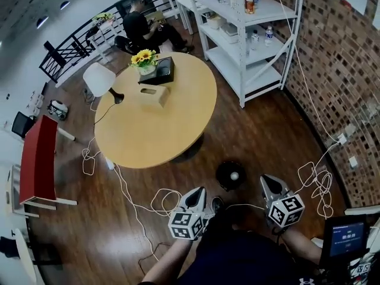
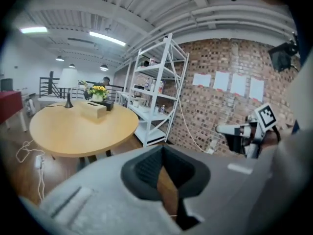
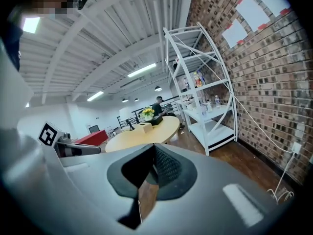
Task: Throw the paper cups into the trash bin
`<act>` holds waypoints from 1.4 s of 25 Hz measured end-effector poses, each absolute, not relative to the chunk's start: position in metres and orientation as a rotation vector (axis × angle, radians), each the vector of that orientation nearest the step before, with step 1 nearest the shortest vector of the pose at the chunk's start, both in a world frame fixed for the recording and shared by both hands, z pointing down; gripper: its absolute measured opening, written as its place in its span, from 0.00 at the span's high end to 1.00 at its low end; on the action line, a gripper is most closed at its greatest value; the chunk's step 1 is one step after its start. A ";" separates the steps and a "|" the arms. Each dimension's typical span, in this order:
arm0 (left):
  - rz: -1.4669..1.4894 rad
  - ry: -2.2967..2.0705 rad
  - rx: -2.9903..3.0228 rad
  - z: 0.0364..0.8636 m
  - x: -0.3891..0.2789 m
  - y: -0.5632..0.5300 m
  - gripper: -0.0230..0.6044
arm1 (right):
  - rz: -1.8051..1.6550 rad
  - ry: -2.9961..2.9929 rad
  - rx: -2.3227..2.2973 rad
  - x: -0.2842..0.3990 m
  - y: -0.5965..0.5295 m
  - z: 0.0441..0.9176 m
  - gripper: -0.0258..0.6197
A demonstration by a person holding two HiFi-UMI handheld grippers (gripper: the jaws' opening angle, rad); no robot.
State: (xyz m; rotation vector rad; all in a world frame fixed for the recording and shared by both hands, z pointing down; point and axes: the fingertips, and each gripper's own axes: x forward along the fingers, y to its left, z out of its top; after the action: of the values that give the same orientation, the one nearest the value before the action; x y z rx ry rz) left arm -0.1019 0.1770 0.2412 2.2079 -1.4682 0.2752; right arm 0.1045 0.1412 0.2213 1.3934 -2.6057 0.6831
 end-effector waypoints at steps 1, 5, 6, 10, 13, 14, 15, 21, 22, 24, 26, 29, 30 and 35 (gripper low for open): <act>0.253 -1.505 2.194 0.235 -0.098 0.186 0.96 | 0.663 -2.632 1.382 0.110 0.152 0.215 0.95; 0.211 -1.607 2.173 0.219 -0.069 0.233 0.96 | 0.716 -2.639 1.353 0.139 0.200 0.225 0.95; 0.215 -1.609 2.168 0.218 -0.059 0.247 0.96 | 0.753 -2.625 1.356 0.148 0.214 0.232 0.95; 0.235 -1.577 2.218 0.210 -0.027 0.284 0.96 | 0.802 -2.611 1.410 0.177 0.248 0.237 0.95; 0.226 -1.562 2.267 0.200 -0.010 0.299 0.96 | 0.795 -2.616 1.447 0.193 0.264 0.234 0.95; 0.216 -1.557 2.278 0.197 -0.006 0.305 0.96 | 0.792 -2.618 1.452 0.197 0.270 0.232 0.95; 0.200 -1.554 2.287 0.194 -0.003 0.309 0.96 | 0.787 -2.621 1.456 0.199 0.275 0.231 0.95; 0.118 -1.552 2.308 0.180 -0.015 0.323 0.96 | 0.733 -2.641 1.460 0.187 0.285 0.217 0.95; 0.118 -1.542 2.303 0.181 -0.019 0.328 0.96 | 0.734 -2.640 1.444 0.181 0.287 0.219 0.95; 0.134 -1.516 2.294 0.186 -0.028 0.340 0.96 | 0.754 -2.638 1.395 0.163 0.295 0.226 0.95; 0.170 -1.502 2.278 0.198 -0.038 0.357 0.96 | 0.771 -2.637 1.341 0.142 0.306 0.234 0.95; 0.197 -1.505 2.239 0.213 -0.057 0.374 0.96 | 0.760 -2.647 1.290 0.115 0.317 0.238 0.95; 0.198 -1.506 2.231 0.215 -0.062 0.376 0.96 | 0.755 -2.649 1.279 0.109 0.319 0.238 0.95; 0.184 -1.482 2.247 0.214 -0.069 0.378 0.96 | 0.704 -2.658 1.229 0.088 0.323 0.233 0.95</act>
State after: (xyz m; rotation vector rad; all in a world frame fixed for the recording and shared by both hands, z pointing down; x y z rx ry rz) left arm -0.0689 0.3777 0.2143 2.2468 -1.4818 0.1840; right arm 0.0882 0.3231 0.2332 1.2289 -2.6576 0.7040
